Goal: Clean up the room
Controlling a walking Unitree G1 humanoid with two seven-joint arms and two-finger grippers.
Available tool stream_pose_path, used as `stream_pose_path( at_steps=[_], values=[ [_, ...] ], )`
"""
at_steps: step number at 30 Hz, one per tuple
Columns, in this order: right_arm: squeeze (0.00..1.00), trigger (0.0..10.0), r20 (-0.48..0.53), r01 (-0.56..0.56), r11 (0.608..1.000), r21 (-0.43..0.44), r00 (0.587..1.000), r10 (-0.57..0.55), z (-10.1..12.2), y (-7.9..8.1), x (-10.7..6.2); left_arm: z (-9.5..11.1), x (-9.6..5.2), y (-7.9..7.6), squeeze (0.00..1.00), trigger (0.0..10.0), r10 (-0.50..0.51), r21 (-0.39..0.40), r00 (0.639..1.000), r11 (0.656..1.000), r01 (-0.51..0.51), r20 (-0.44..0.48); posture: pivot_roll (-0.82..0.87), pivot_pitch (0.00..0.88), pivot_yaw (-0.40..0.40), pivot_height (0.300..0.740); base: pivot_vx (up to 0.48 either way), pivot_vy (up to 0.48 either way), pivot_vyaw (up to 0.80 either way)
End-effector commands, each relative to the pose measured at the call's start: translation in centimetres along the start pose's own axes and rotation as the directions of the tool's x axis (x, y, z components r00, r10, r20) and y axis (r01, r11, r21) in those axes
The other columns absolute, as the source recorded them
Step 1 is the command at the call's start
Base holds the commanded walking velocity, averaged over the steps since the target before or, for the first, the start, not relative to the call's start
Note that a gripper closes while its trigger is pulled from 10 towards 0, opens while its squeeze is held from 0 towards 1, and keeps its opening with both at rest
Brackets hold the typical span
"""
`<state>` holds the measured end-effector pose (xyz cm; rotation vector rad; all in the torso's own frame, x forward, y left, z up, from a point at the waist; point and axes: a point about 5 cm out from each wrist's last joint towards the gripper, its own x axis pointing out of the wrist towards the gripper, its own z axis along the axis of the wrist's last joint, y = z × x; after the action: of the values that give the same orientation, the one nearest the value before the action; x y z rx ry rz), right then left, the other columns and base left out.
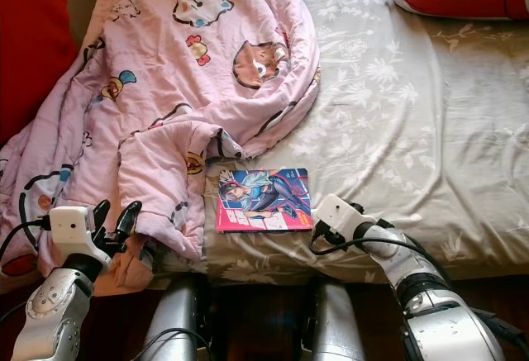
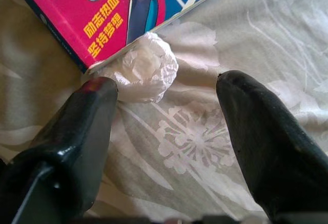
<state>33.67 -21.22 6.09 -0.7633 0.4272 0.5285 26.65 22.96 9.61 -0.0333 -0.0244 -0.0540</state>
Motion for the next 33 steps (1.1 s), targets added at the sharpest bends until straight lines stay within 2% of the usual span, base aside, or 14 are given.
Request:
stream_pose_path(
  at_steps=[1,4,5,6,7,8,9,10,11,12,13,15,16,33],
  values=[
    [0.0,10.0,-0.042,-0.022,1.0,0.01,0.999,0.022,-1.0,0.6,-0.1,-0.3,-0.5,0.1,0.0,10.0,-0.004,0.003,1.0,1.0,0.004,-0.026,0.17,0.29,0.08,0.61,0.0,0.0,0.0],
    [0.0,10.0,-0.052,-0.014,1.0,0.011,0.999,0.015,-1.0,0.6,-0.1,-0.3,-0.7,0.3,0.0,10.0,-0.003,0.01,1.0,1.0,0.004,-0.031,0.17,0.297,0.087,0.61,0.0,0.0,0.0],
    [0.0,5.4,-0.055,-0.011,1.0,0.011,0.998,0.012,-1.0,0.6,-0.1,-0.3,-0.8,0.4,0.0,10.0,-0.002,0.013,0.999,1.0,0.002,-0.036,0.17,0.3,0.089,0.61,0.0,0.0,0.0],
    [0.0,5.4,-0.056,-0.011,1.0,0.011,0.998,0.011,-1.0,0.6,-0.1,-0.3,-0.9,0.4,0.0,10.0,-0.001,0.014,0.999,1.0,0.002,-0.038,0.18,0.301,0.09,0.61,0.0,0.0,0.0],
    [0.0,3.8,-0.057,-0.01,1.0,0.012,0.998,0.01,-1.0,0.7,0.0,-0.3,-1.0,0.5,0.0,10.0,-0.001,0.015,0.999,1.0,0.002,-0.04,0.18,0.303,0.092,0.61,0.0,0.0,0.0],
    [0.0,4.6,-0.057,-0.009,1.0,0.012,0.998,0.01,-1.0,0.7,0.0,-0.3,-1.1,0.5,0.0,10.0,-0.001,0.016,0.999,1.0,0.001,-0.04,0.18,0.304,0.092,0.61,0.0,0.0,0.0],
    [0.0,4.6,-0.058,-0.009,1.0,0.011,0.998,0.01,-1.0,0.7,0.0,-0.3,-1.1,0.5,0.0,10.0,0.0,0.016,0.999,1.0,0.001,-0.041,0.18,0.304,0.092,0.61,0.0,0.0,0.0],
    [0.0,3.2,-0.065,-0.008,1.0,0.008,0.998,0.008,-1.0,0.8,0.0,-0.3,-1.1,0.6,0.0,10.0,0.002,0.018,0.999,1.0,-0.001,-0.043,0.19,0.308,0.094,0.61,0.0,0.0,0.0],
    [0.0,2.4,-0.074,-0.004,1.0,0.006,0.997,0.004,-1.1,0.8,0.1,-0.3,-1.3,0.6,0.0,10.0,0.004,0.02,0.999,1.0,-0.003,-0.046,0.19,0.312,0.096,0.61,0.0,0.0,0.0],
    [0.0,2.4,-0.074,-0.004,1.0,0.006,0.997,0.004,-1.1,0.8,0.1,-0.3,-1.3,0.6,0.0,10.0,0.004,0.02,0.999,1.0,-0.003,-0.046,0.19,0.312,0.096,0.61,0.0,0.0,0.0],
    [0.0,1.3,-0.076,-0.002,1.0,0.007,0.997,0.003,-1.1,0.9,0.1,-0.3,-1.3,0.7,0.0,10.0,0.004,0.021,0.999,1.0,-0.003,-0.048,0.2,0.315,0.099,0.61,0.0,0.0,0.0],
    [0.0,2.0,-0.078,-0.002,1.0,0.009,0.997,0.003,-1.1,1.0,0.2,-0.3,-1.6,0.8,0.0,10.0,0.006,0.024,0.999,1.0,-0.004,-0.052,0.21,0.322,0.103,0.61,0.0,0.0,0.0],
    [0.0,9.9,-0.082,-0.001,1.0,0.007,0.997,0.002,-1.1,1.1,0.2,-0.3,-1.7,0.8,0.0,10.0,0.006,0.024,0.999,1.0,-0.005,-0.053,0.21,0.324,0.105,0.61,0.0,0.0,0.0],
    [0.0,10.0,-0.06,0.02,1.0,-0.021,0.998,-0.021,-0.3,0.9,0.5,-0.2,-2.3,0.9,0.0,10.0,0.003,0.039,0.997,0.999,0.0,-0.081,0.22,0.347,0.119,0.61,0.0,0.0,0.0]
  ],
)
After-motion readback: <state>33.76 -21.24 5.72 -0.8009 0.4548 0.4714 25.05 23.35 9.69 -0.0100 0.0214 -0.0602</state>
